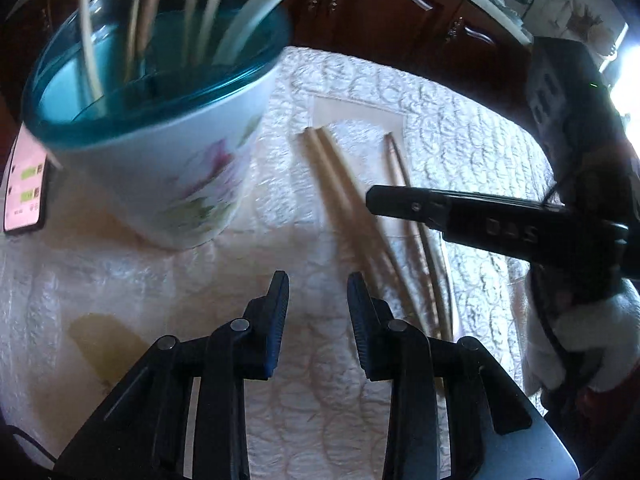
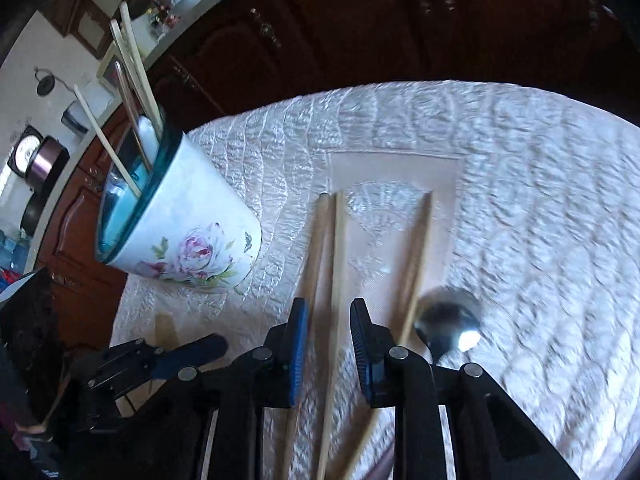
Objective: Organize utensils
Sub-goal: 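Grasp a wooden chopstick with the left gripper while the right gripper grasps another chopstick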
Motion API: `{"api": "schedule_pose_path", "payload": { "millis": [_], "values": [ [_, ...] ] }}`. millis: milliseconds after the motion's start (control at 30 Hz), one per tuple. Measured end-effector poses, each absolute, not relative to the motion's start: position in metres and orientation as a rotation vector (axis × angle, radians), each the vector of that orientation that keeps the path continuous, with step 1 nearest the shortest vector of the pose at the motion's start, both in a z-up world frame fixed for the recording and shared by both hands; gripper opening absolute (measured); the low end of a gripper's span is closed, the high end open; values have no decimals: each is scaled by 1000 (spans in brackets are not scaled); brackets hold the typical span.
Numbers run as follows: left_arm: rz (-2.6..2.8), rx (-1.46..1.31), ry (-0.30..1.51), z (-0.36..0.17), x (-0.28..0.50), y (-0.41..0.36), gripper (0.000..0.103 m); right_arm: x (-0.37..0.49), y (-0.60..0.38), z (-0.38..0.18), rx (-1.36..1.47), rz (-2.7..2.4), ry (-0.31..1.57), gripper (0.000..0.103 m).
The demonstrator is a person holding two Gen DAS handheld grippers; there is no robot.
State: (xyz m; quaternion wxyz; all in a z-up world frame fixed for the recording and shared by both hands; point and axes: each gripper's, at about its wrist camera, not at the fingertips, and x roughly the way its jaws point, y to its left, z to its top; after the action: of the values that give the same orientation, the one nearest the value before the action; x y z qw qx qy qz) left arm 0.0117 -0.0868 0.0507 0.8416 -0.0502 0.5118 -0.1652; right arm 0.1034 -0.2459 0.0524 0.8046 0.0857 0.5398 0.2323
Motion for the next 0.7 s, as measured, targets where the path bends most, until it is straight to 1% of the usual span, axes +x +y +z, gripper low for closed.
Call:
{"api": "schedule_pose_path", "payload": {
  "millis": [100,133,167,433,533,567,600,667,700],
  "values": [
    [-346,-108,1082,50,11,-81,29,114,-237,40,156,474,1190,22],
    [-349,-114,1083,50,12,-82,29,116,-236,36,157,469,1198,16],
    [-351,-118,1084,50,14,-82,29,117,-236,34,156,461,1204,5],
    [-393,-176,1099,40,33,-106,29,98,-275,30,325,424,1208,5],
    [-388,-150,1114,32,40,-119,29,88,-284,27,375,420,1211,5],
    [-389,-148,1117,30,41,-119,27,87,-286,26,383,420,1211,5],
    [-391,-145,1117,29,41,-121,19,83,-287,27,386,422,1209,5],
    [-383,-134,1122,30,40,-121,11,79,-288,27,384,425,1206,5],
    [-383,-133,1121,30,38,-121,10,78,-290,28,387,426,1204,5]
  ]
}}
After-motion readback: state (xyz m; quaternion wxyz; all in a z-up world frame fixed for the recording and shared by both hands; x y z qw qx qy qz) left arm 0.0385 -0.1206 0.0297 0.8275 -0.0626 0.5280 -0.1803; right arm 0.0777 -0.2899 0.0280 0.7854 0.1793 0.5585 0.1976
